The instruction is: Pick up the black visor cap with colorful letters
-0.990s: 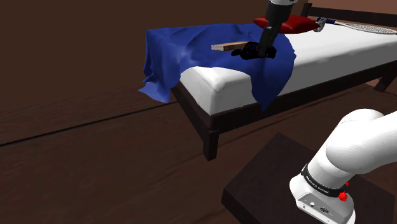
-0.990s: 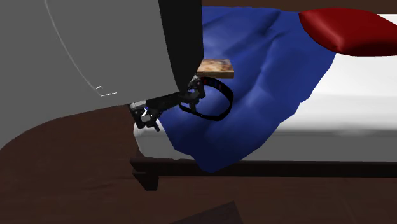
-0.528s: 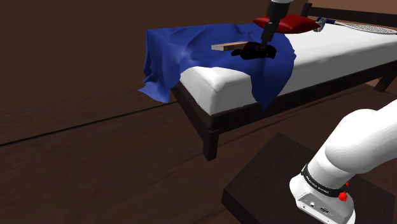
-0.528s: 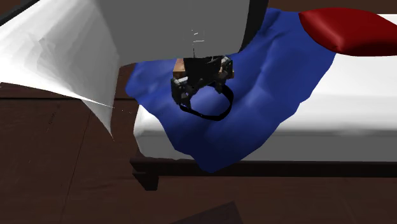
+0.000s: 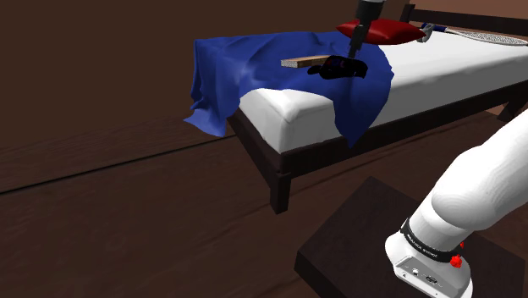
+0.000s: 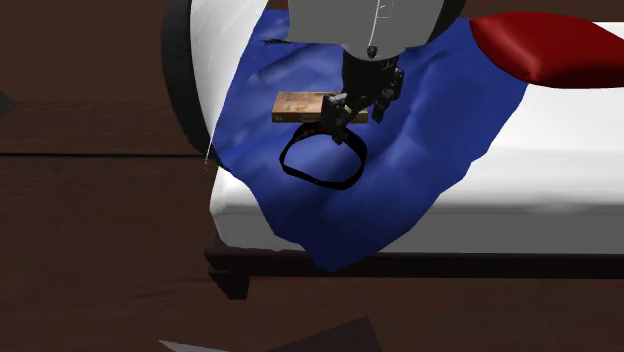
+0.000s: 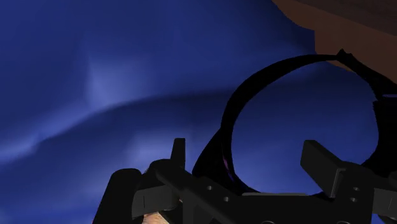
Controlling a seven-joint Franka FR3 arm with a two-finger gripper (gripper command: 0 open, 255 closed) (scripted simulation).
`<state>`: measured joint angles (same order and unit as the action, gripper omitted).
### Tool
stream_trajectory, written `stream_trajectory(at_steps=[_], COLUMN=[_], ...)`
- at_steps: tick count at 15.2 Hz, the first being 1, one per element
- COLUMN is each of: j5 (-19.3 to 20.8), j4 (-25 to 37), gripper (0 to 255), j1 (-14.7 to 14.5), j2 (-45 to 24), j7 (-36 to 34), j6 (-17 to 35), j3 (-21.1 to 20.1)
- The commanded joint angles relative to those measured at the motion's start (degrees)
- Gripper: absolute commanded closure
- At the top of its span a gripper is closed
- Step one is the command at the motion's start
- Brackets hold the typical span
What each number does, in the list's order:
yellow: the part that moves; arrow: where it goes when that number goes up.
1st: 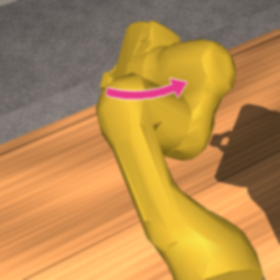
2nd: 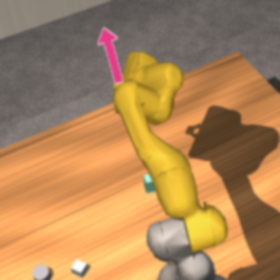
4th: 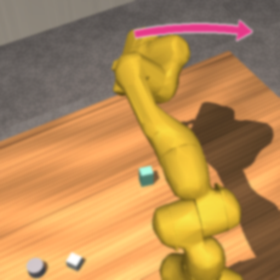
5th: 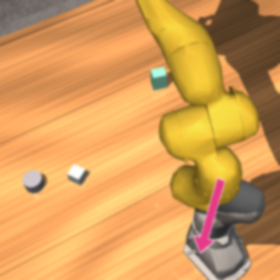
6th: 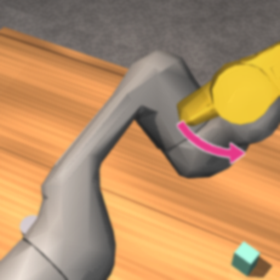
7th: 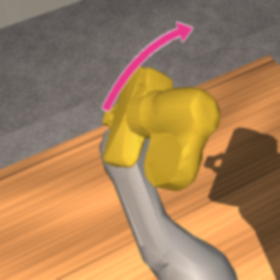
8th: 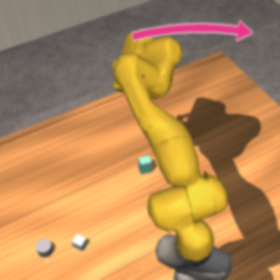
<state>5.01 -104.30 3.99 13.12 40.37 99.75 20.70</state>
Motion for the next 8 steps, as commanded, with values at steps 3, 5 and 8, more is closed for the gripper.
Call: stream_trajectory(at_steps=[3,5,8], j5=[-0.41,-0.30,-0.16], j4=[-1.17,-2.95,-5.19], gripper=[0,0,0], j1=[0.20,0.24,0.30], j2=[-1.16,-0.92,-0.67], j7=[1.14,1.05,0.95], j6=[2.29,3.85,5.85], j3=[0.73,0.75,0.80])
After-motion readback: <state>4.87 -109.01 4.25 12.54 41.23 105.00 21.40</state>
